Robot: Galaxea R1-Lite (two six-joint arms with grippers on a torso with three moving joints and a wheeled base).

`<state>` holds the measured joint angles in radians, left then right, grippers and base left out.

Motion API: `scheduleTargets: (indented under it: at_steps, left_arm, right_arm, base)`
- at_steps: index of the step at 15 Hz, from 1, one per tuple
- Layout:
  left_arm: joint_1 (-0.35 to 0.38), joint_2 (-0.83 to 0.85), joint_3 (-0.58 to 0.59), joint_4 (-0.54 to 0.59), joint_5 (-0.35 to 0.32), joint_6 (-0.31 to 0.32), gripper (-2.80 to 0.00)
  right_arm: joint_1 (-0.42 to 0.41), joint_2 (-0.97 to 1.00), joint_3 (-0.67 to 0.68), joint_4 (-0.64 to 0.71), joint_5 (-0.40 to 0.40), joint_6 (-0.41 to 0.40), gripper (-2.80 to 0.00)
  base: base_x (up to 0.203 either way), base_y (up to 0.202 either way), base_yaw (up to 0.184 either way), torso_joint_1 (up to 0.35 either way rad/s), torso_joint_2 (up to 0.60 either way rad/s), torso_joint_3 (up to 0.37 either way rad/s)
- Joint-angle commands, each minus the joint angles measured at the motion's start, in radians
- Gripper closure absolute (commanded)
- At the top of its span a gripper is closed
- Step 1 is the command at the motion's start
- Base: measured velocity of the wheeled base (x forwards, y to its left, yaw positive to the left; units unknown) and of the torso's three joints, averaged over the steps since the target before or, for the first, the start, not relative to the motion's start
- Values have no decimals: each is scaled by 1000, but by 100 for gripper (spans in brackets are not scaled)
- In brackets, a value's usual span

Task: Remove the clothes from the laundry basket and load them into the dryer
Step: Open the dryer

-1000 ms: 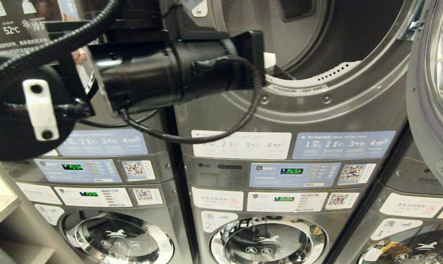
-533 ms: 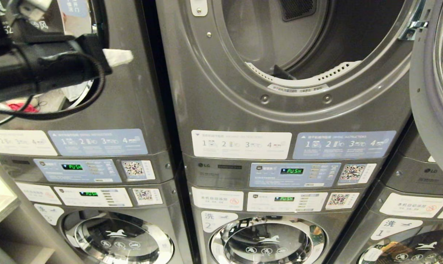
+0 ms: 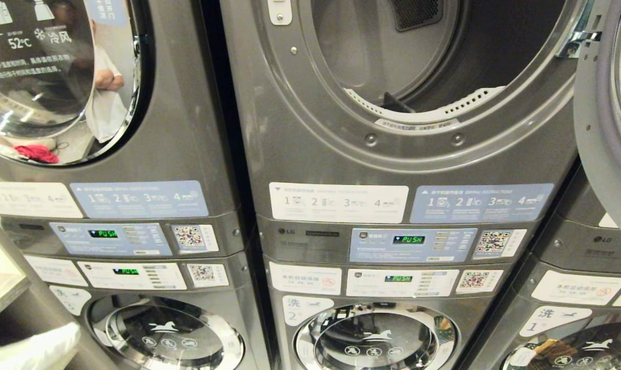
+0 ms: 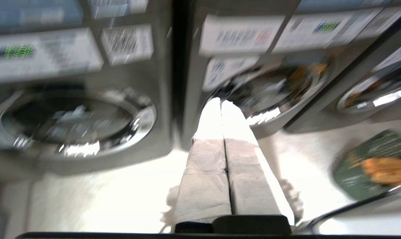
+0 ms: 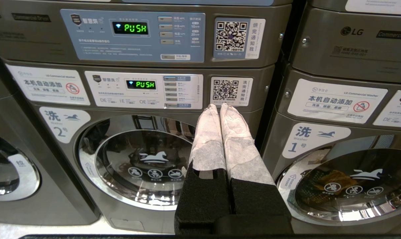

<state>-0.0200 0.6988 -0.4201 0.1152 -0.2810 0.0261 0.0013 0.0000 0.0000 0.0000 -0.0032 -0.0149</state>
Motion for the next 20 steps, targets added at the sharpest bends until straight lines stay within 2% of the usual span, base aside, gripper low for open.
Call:
scheduleTargets:
  at_steps: [1, 3, 5, 8, 9, 11, 12, 14, 17, 20]
  left_arm:
    - [11, -278, 180, 2, 32, 19, 0]
    - [10, -482, 277, -17, 71, 15, 0]
    - [11, -653, 318, -32, 106, 6, 0]
    - [12, -700, 418, -130, 280, -15, 0]
    - [12, -698, 410, -90, 284, -12, 0]
    - [12, -697, 408, -89, 278, 1, 0]
    - [12, -697, 408, -91, 281, 1, 0]
    - [12, -697, 409, -95, 284, -23, 0]
    - [12, -697, 409, -94, 284, -20, 0]
    - [12, -697, 409, -94, 284, -20, 0]
  right_arm:
    - [0, -2, 0, 0, 0, 0, 0]
    - [0, -2, 0, 0, 0, 4, 0]
    - [0, 0, 0, 0, 0, 8, 0]
    - [0, -2, 0, 0, 3, -2, 0]
    - [0, -2, 0, 0, 6, -5, 0]
    - [0, -2, 0, 1, 5, -6, 0]
    - [0, -2, -2, -21, 20, -43, 0]
    - [0, -2, -24, -167, 93, -114, 0]
    - [0, 0, -117, -194, 121, -166, 0]
    - [0, -2, -160, -212, 121, -323, 0]
  base:
    - [0, 0, 0, 0, 0, 0]
    - [0, 0, 0, 0, 0, 0]
    - [0, 0, 0, 0, 0, 0]
    - [0, 0, 0, 0, 0, 0]
    - [0, 0, 0, 0, 0, 0]
    - [0, 0, 0, 0, 0, 0]
    - [0, 0, 0, 0, 0, 0]
    - [0, 0, 0, 0, 0, 0]
    - [0, 0, 0, 0, 0, 0]
    - [0, 0, 0, 0, 0, 0]
